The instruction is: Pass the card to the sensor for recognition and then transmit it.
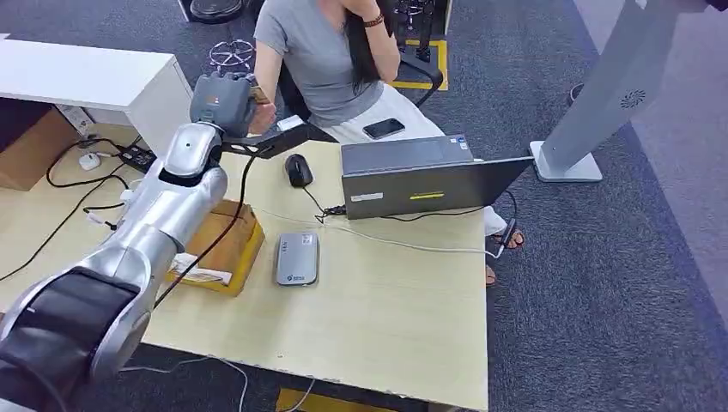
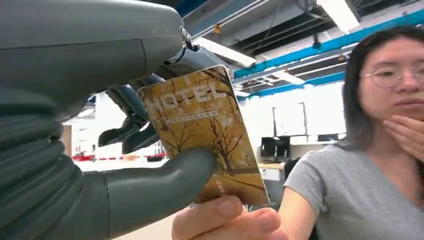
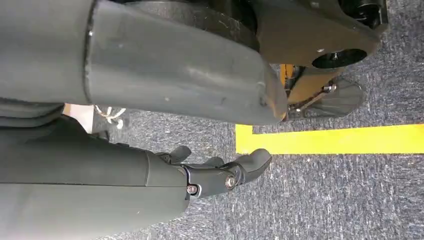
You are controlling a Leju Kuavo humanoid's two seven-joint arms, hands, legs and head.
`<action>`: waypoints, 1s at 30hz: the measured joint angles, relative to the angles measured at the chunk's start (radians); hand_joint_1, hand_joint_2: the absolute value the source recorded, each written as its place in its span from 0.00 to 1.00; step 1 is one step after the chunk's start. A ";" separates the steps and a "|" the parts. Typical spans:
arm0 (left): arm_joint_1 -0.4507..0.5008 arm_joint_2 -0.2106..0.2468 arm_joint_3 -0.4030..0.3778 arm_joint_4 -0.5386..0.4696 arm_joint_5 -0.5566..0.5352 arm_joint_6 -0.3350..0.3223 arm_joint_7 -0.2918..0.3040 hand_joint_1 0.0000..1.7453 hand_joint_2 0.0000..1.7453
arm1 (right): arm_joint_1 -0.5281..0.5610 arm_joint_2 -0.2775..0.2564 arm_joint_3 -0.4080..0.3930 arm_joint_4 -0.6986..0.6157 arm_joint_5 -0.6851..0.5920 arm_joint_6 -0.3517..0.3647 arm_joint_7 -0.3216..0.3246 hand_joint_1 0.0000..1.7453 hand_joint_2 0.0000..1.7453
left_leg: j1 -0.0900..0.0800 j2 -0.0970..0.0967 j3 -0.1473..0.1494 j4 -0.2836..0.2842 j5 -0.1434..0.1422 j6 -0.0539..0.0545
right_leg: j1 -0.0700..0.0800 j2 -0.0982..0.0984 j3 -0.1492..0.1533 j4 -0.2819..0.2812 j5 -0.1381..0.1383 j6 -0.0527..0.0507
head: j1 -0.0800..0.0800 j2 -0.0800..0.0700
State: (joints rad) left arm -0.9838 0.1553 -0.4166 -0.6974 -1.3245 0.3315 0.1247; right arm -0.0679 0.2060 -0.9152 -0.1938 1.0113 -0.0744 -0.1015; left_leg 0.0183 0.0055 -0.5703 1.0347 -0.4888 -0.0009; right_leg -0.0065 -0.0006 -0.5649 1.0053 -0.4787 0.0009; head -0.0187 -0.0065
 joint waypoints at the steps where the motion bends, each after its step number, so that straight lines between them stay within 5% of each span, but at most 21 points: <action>1: 0.000 0.000 0.001 0.002 0.002 0.005 0.000 0.00 1.00 | 0.000 0.000 0.000 0.000 0.001 0.000 0.000 0.00 0.00 | 0.000 0.000 0.000 0.000 0.000 0.000 | 0.000 0.000 0.000 0.000 0.000 0.000 | 0.000 0.000; 9: 0.014 0.005 0.004 0.006 0.006 0.059 -0.009 0.00 1.00 | 0.000 0.000 0.000 0.000 0.004 0.000 0.000 0.00 0.00 | 0.000 0.000 0.000 0.000 0.000 0.000 | 0.000 0.000 0.000 0.000 0.000 0.000 | 0.000 0.000; 30: 0.043 0.010 0.018 0.003 0.018 0.072 -0.027 0.00 1.00 | 0.000 0.000 0.000 0.000 0.006 0.000 0.003 0.00 0.00 | 0.000 0.000 0.000 0.000 0.000 0.000 | 0.000 0.000 0.000 0.000 0.000 0.000 | 0.000 0.000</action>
State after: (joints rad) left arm -0.9410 0.1652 -0.3983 -0.6947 -1.3062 0.4036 0.0973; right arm -0.0681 0.2064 -0.9152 -0.1938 1.0174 -0.0744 -0.0984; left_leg 0.0186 0.0054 -0.5705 1.0346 -0.4888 -0.0009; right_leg -0.0064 -0.0007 -0.5649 1.0053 -0.4788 0.0009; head -0.0183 -0.0065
